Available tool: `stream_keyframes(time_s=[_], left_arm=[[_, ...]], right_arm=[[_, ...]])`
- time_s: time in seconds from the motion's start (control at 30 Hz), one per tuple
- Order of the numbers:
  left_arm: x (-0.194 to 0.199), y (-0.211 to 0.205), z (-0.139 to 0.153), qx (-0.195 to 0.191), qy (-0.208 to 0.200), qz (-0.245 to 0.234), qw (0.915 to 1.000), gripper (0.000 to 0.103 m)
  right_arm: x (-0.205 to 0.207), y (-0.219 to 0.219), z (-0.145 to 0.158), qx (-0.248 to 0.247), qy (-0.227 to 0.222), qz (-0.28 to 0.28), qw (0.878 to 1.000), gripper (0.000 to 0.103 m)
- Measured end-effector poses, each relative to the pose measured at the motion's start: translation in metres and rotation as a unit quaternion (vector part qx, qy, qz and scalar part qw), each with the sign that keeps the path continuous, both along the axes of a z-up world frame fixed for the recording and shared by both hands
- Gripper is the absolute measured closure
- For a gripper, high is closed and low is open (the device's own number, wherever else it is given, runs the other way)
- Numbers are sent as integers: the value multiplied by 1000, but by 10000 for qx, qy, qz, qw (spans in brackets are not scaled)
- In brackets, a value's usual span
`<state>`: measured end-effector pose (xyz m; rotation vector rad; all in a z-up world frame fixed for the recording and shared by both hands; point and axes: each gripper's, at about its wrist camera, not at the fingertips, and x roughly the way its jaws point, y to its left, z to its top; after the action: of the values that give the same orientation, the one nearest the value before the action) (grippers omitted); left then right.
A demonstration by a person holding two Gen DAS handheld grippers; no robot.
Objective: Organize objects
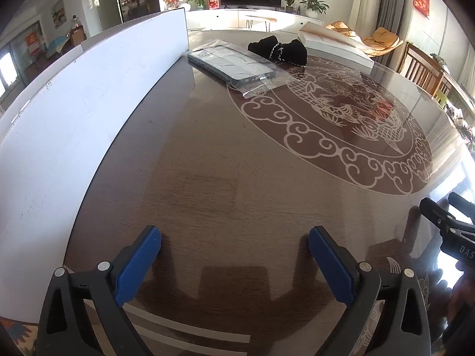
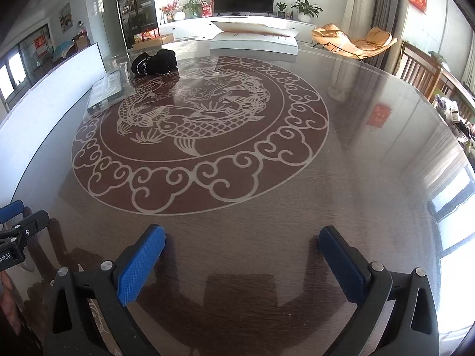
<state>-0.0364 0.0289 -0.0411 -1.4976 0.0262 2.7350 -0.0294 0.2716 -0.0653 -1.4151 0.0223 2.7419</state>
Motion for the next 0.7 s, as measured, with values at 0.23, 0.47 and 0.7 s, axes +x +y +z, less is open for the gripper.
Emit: stream_keyframes(time_s=[0.23, 0.47, 0.7], left_arm=[[2, 0, 0, 1, 11, 11, 10000, 0], [1, 1, 0, -1, 14, 12, 10000, 0], [1, 1, -1, 0, 13, 13, 10000, 0]], right_arm=[[0, 0, 0, -1, -1, 1, 10000, 0], [0, 0, 0, -1, -1, 1, 10000, 0], [0, 0, 0, -1, -1, 0, 10000, 0]])
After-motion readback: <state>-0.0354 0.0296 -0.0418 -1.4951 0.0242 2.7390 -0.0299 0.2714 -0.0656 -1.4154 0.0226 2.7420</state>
